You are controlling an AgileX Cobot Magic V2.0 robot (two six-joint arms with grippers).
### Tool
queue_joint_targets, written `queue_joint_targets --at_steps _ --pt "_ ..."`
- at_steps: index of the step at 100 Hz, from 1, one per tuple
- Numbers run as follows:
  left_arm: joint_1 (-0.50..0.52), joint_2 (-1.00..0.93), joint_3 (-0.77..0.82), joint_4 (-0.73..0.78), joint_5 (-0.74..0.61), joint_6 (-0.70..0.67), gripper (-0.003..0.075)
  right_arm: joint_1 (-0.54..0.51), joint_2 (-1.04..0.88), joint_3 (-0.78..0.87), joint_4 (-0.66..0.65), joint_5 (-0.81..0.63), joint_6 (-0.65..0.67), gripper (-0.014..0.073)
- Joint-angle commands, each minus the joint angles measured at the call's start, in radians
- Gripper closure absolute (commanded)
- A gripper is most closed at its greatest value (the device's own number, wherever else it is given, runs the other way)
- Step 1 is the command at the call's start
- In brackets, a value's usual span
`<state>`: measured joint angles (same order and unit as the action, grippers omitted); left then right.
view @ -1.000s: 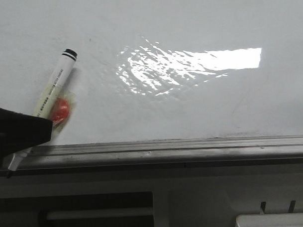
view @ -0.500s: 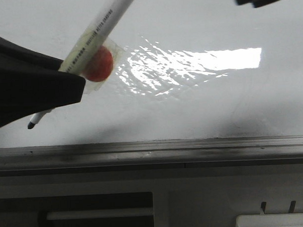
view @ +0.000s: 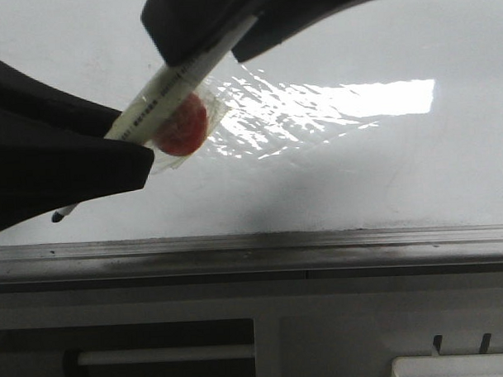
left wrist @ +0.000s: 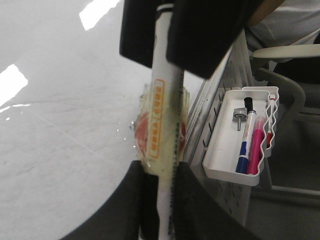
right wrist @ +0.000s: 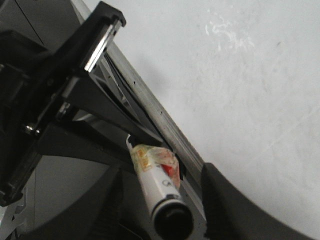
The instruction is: Write number 9 on whiteboard
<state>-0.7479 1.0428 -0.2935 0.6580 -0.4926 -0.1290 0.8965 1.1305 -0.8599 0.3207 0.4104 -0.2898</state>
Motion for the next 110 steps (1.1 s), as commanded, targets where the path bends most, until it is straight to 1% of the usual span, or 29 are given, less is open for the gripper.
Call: queue_joint_targets --at_steps 1,6,11,16,28,36,42,55,62,72,85,98,110 --pt "-0.001 -0.013 -0.032 -0.019 -0.074 -0.007 0.0740 0.002 0.002 -0.037 0.021 -0.046 -0.016 0.0287" --pt "-0.001 -0.013 -0.032 -0.019 -0.074 -0.007 0.0740 0.002 0.004 -0.037 0.028 -0.048 -0.016 0.0298" --pt "-0.001 -0.013 -0.032 -0.019 -0.074 -0.007 0.0740 0.002 0.004 -0.037 0.031 -0.045 -0.016 0.0337" --pt "-0.001 -0.013 -0.032 -0.019 -0.074 -0.007 0.0740 0.002 0.004 -0.037 0.031 -0.039 -0.016 0.0398" --pt "-0.001 -0.013 -0.032 -0.019 -0.072 -0.007 0.0739 0.002 0.004 -0.037 0.031 -0.045 -0.016 0.0584" --pt "-0.001 -0.013 -0.032 -0.019 -0.072 -0.007 0.0731 0.002 0.004 -0.037 0.035 -0.052 -0.016 0.0671" --pt "-0.001 -0.013 -0.032 -0.019 -0.072 -0.007 0.0694 0.002 0.004 -0.037 0.037 -0.054 -0.016 0.0671" --pt "-0.001 -0.013 -0.032 -0.020 -0.072 -0.007 0.0551 0.002 0.004 -0.037 0.037 -0.054 -0.016 0.0671" --pt "-0.001 -0.018 -0.032 -0.029 -0.059 -0.007 0.0498 0.002 0.004 -0.037 0.037 -0.059 -0.016 0.0671" --pt "-0.001 -0.060 -0.032 -0.096 0.019 -0.007 0.0489 0.000 -0.010 -0.037 0.037 -0.070 -0.016 0.0670" --pt "-0.001 -0.197 -0.032 -0.163 0.136 -0.007 0.0489 -0.025 -0.062 -0.037 0.036 -0.127 -0.015 0.0670" --pt "0.001 -0.344 -0.032 -0.273 0.211 -0.007 0.0489 -0.103 -0.105 -0.038 0.038 -0.154 0.020 0.0670" --pt "0.001 -0.417 -0.032 -0.345 0.223 -0.007 0.0490 -0.175 -0.110 -0.057 0.042 -0.134 0.070 0.0669"
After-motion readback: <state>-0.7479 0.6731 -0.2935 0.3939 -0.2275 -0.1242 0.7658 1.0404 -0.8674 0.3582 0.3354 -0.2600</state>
